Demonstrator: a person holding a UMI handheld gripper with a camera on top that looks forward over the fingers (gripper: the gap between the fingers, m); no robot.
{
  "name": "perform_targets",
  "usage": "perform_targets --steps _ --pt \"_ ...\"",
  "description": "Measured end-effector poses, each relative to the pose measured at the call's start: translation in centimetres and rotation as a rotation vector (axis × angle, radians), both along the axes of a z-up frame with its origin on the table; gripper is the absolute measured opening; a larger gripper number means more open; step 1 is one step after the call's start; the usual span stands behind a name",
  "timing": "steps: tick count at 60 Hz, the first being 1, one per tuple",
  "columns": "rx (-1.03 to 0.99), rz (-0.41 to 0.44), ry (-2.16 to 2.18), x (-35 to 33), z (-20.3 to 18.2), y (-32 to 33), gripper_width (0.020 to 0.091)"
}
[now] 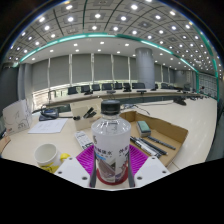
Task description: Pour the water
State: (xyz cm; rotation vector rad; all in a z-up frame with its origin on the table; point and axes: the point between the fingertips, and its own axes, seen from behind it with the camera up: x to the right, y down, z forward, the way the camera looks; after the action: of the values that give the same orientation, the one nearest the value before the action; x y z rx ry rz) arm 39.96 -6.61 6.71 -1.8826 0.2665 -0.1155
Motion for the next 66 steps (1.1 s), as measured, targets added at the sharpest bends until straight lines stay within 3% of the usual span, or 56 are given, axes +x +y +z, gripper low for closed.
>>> perform_targets --steps 13,15,18,21,25,39,55,66 --pt "-0.002 0.003 -0.060 -0.1 -0.3 0.0 0.0600" --pt "-0.017 -0.001 -0.057 0.1 -0.5 -0.1 0.0684" --pt "-0.032 -0.007 -0.049 0.3 -0.5 -0.3 0.0866" --pt "-0.033 -0.014 -0.037 0.3 -0.1 -0.4 0.0837" --pt "-0.041 -0.032 -0.016 0.2 1.4 -1.7 0.0868" --pt "-0.156 -0.078 -0.015 -2.4 5.3 -6.7 0.0860" --pt "-0.328 -0.148 0.014 -11.5 10.5 -17.4 0.0858" --pt "-0.383 -0.144 -0.008 -17.7 12.2 -23.6 0.0863"
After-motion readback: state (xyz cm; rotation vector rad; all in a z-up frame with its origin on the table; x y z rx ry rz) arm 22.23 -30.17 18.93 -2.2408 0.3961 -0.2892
